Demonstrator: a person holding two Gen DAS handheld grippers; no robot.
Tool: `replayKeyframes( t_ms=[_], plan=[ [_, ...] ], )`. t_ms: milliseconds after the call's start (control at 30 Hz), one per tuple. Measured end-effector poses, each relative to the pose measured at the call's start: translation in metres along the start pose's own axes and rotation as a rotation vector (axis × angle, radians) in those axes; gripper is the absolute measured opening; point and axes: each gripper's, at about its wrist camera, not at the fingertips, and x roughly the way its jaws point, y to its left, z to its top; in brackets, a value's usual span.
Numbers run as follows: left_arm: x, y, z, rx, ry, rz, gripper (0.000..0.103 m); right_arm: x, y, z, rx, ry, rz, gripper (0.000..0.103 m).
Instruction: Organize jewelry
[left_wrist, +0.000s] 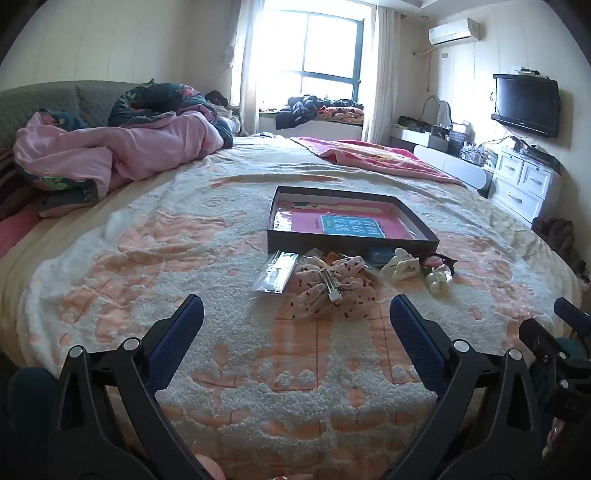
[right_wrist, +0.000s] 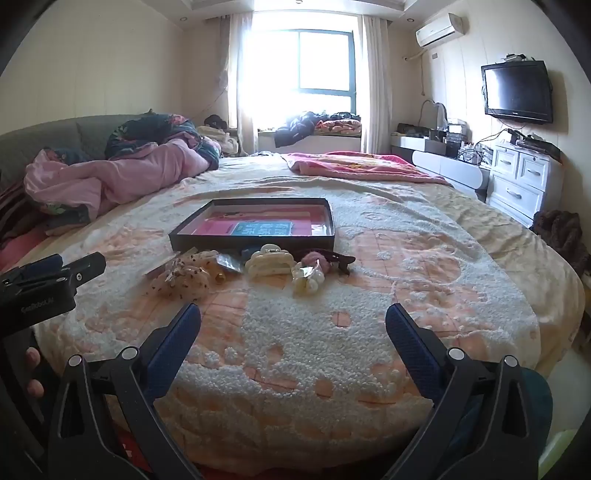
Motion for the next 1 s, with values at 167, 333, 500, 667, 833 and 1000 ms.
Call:
replayKeyframes(
  t_ms=[167, 333, 500, 667, 833, 1000],
  plan=[
    [-0.001, 0.0, 0.0, 0.002, 0.0, 0.001, 0.093, 0.003, 0.003, -0.001, 0.003, 0.003, 0.002, 0.097],
    [-0.001, 0.0, 0.0, 0.001, -0.002, -0.001, 0.093, 0.002, 0.005, -0.002, 0.006, -0.007, -0.003, 0.097],
    [-0.001, 0.001, -0.001, 0.0, -0.003, 0.001, 0.093, 0.0, 0.003, -0.001, 0.01, 0.0, 0.0, 0.097],
    [-0.001, 0.002, 0.001, 0.002, -0.005, 0.0, 0.093, -0.003, -0.001, 0.002, 0.014, -0.004, 0.009, 0.097],
    [-0.002, 0.002, 0.001, 0.003, -0.006, 0.0, 0.093, -0.007, -0.002, 0.003, 0.017, -0.011, 0.012, 0.097],
    [-0.002, 0.002, 0.001, 0.003, -0.007, 0.0, 0.093, -0.007, -0.001, 0.003, 0.017, -0.01, 0.012, 0.097]
  ],
)
